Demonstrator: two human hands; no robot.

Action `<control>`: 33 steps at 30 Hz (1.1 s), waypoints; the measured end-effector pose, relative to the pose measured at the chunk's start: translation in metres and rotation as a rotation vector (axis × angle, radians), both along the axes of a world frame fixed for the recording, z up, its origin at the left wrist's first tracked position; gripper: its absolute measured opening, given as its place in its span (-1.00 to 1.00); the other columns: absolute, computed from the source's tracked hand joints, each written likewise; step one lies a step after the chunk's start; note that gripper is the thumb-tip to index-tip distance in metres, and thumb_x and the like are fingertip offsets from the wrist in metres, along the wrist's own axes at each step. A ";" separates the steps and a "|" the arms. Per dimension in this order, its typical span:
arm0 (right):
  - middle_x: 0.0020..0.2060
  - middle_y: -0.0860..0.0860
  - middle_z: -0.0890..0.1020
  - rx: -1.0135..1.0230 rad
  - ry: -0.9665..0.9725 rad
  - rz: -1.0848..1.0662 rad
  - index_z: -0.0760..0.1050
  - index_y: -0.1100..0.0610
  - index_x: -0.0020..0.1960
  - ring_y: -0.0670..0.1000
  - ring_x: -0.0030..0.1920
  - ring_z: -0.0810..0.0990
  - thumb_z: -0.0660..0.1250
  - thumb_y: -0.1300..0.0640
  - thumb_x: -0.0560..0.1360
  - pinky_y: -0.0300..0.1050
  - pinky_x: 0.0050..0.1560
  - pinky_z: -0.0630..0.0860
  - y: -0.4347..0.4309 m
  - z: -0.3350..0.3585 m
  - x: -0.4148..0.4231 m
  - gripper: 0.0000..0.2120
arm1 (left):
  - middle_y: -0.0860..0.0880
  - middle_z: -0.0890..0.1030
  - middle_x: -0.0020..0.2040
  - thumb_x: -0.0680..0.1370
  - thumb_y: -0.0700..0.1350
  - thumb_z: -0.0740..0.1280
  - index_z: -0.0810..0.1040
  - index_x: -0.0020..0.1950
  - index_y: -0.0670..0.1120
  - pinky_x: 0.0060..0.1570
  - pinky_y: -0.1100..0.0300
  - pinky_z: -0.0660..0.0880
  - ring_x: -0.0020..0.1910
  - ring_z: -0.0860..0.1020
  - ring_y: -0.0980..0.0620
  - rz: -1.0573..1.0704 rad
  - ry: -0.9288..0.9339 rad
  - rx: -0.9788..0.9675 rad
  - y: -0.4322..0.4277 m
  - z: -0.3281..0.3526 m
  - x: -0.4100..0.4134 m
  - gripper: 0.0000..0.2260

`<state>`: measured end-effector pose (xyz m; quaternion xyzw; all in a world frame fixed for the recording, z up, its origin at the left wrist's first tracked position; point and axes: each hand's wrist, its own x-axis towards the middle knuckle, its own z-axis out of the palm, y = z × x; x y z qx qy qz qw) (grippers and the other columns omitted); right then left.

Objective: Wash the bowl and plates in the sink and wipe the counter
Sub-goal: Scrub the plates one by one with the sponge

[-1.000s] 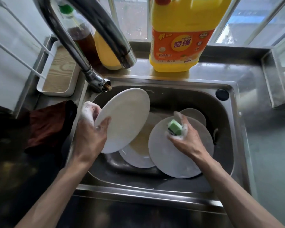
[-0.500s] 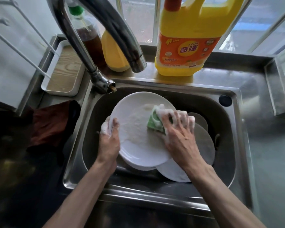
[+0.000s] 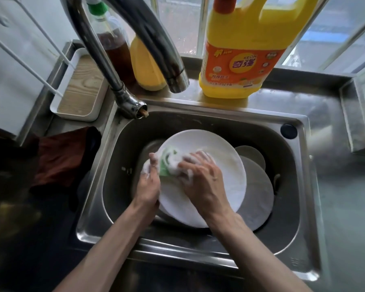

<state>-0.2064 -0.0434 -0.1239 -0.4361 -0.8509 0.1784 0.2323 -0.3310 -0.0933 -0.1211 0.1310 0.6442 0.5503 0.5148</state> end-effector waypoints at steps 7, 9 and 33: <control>-0.10 -0.03 0.65 0.047 -0.179 -0.246 0.68 0.08 -0.10 0.09 -0.09 0.52 0.51 0.12 0.50 -0.03 -0.06 0.39 0.043 -0.006 0.023 -0.96 | -0.07 0.73 0.09 0.70 -0.03 0.23 0.55 0.25 0.01 -0.03 0.04 0.67 0.01 0.71 -0.03 0.064 -0.015 0.003 -0.011 -0.008 -0.002 -0.82; -0.12 -0.01 0.66 0.071 -0.183 -0.299 0.67 0.11 -0.11 0.09 -0.11 0.52 0.57 0.13 0.46 0.00 -0.05 0.41 0.041 -0.005 0.035 -0.90 | -0.02 0.74 0.02 0.71 -0.03 0.21 0.54 0.25 0.01 -0.06 0.04 0.68 -0.03 0.71 -0.01 0.061 -0.007 0.011 -0.010 -0.005 -0.005 -0.82; -0.01 0.01 0.62 0.100 -0.104 -0.289 0.60 0.09 0.03 0.11 -0.03 0.51 0.47 0.02 0.52 0.02 0.03 0.39 0.035 0.003 0.018 -0.83 | 0.05 0.75 -0.10 0.71 -0.07 0.20 0.55 0.18 0.00 -0.23 0.22 0.63 -0.12 0.72 0.08 -0.036 -0.040 0.058 -0.013 0.008 -0.010 -0.85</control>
